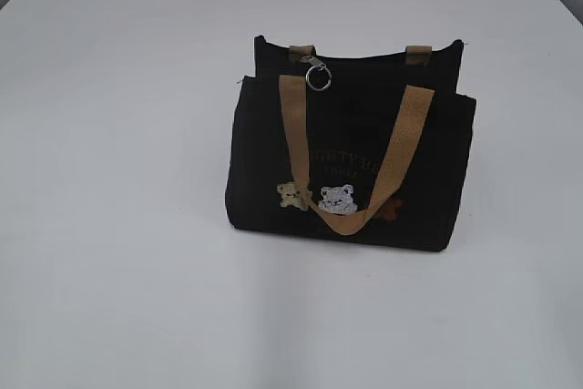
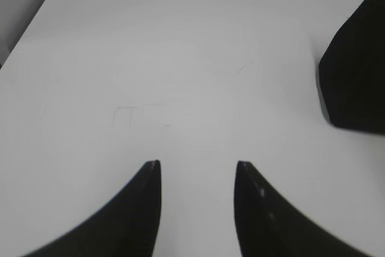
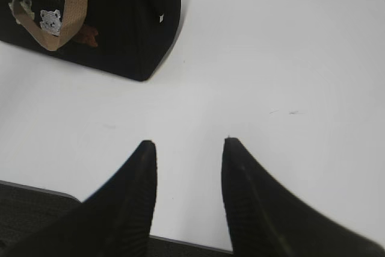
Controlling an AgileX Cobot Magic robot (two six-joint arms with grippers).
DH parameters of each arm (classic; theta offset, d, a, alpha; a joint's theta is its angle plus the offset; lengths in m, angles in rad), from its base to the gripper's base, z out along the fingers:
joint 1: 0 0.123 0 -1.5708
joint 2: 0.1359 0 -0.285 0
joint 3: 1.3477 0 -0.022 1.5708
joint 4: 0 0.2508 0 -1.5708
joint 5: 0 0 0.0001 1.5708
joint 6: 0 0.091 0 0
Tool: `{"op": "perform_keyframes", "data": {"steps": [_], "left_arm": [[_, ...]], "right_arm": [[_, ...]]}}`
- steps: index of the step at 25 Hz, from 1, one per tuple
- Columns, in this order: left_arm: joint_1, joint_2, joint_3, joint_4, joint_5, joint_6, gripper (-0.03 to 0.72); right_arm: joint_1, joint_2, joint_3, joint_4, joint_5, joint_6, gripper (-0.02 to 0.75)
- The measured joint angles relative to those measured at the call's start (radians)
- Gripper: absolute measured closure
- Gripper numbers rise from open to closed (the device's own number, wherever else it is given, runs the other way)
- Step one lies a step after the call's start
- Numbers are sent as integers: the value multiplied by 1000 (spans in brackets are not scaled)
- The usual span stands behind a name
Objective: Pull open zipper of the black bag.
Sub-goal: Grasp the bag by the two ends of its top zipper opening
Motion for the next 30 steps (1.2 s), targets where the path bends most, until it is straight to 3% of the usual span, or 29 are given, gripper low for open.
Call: {"op": "perform_keyframes", "data": {"steps": [17,21,23,26,30], "left_arm": [[0,0,0,-2,0,0,380],[0,36,-7,-128,-16,74,395],[0,129,-11,-280,-112,237,397],[0,388,-2,-608,-298,671,397],[-9,812,-1,-1236,-383,1464,367]], "right_arm": [[0,0,0,0,0,0,446],[0,0,0,0,0,0,446],[0,0,0,0,0,0,446],[0,0,0,0,0,0,446],[0,0,0,0,0,0,446]]}}
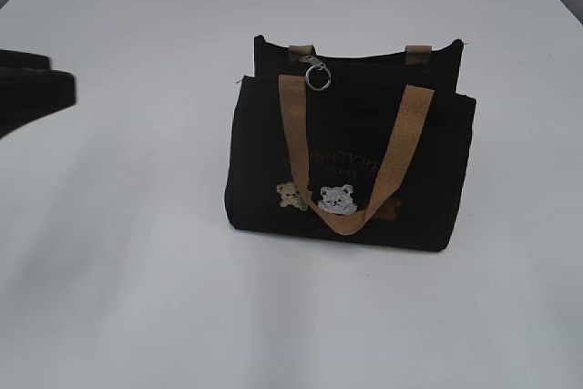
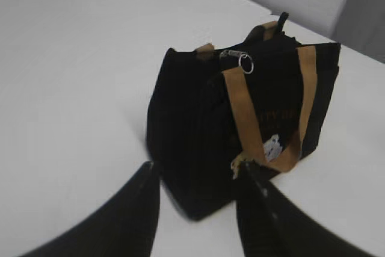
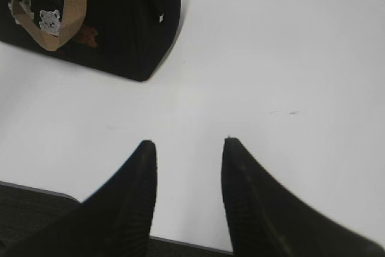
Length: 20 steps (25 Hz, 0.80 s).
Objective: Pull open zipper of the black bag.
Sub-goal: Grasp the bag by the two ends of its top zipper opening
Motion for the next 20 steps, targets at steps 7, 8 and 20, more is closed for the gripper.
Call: {"op": "perform_keyframes", "data": {"steps": [7,8,20], "left_arm": [[-122,670,-150,-405,55,682,349],[-137,723,-179,-409,55,696,348],[-320,1058,-467,-420,21,747,330]], "right_arm": [[0,0,0,0,0,0,446],[0,0,0,0,0,0,446],[0,77,-9,65,-14,-58,446]]}}
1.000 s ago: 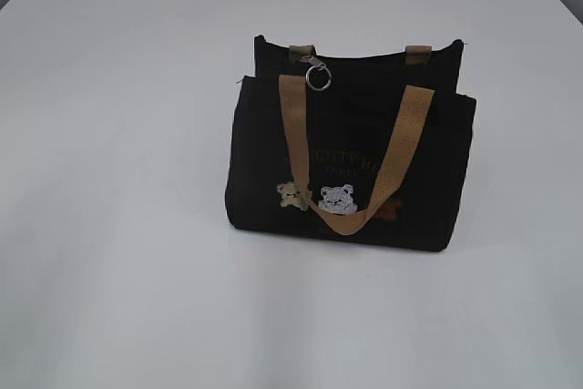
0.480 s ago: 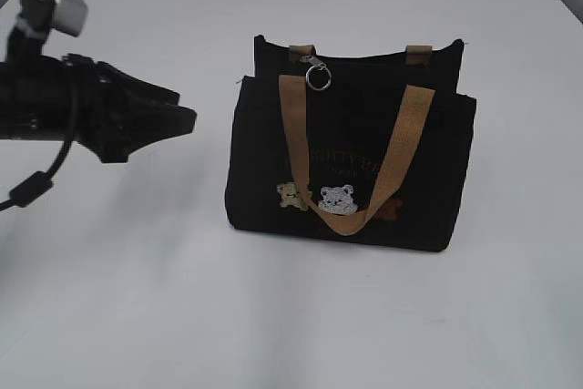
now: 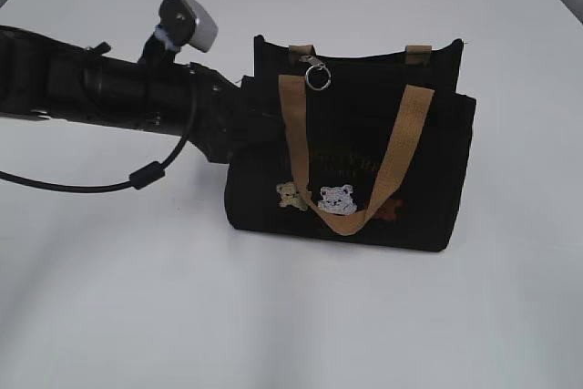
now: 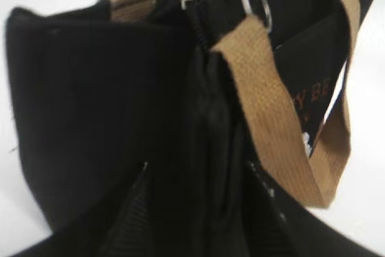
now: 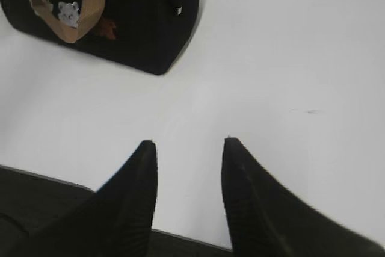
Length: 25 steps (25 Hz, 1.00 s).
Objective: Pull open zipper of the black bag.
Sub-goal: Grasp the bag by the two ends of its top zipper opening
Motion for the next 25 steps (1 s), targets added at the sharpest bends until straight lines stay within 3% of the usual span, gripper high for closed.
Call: {"op": "perform_keyframes", "data": {"steps": [2,5,7,10,12,16,25], "left_arm": [[-28,25,-29,-1,-8,0,396],[-49,34,-42,-3,-37,1,614],[-51,34,-42,-4,-42,2,622],[-51,34,-42,-4,-43,2,622],[-51,34,-42,-4,-42,2,622],[-52,34,-42,-4,-43,2,622],[-52,34,-42,-4,-42,2,622]], "right_arm": [[0,105,-18,78,-82,-109,446],[0,323,-37,319,-279,-370,446],[0,510,-50,548,-381,-621,446],[19,849,-122,871,-411,-1020,446],[73,1040,-201,1003,-442,-1206,446],[201,1325,-402,1091,-532,-1255,446],[329,1658,-685,1073,-547,-874,446]]}}
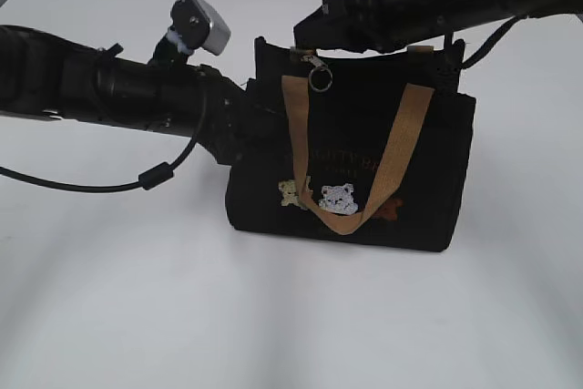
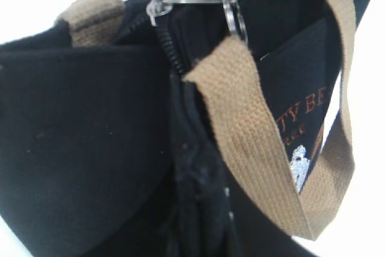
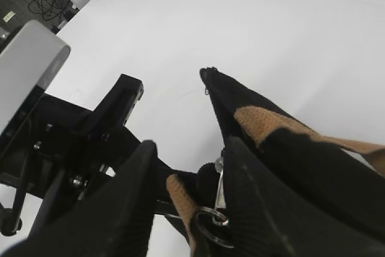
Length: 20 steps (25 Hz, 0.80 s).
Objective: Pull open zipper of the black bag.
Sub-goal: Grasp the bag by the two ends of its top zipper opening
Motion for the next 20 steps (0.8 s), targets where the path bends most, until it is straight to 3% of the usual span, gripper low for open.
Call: {"op": "perform_keyframes", "data": {"steps": [10,20], "left_arm": [[0,0,0,0,0,0,622],[0,0,0,0,-1,0,622]], "right_arm": [[9,24,-17,-180,20,300,446],[10,24,-18,-251,10,386,446]]}}
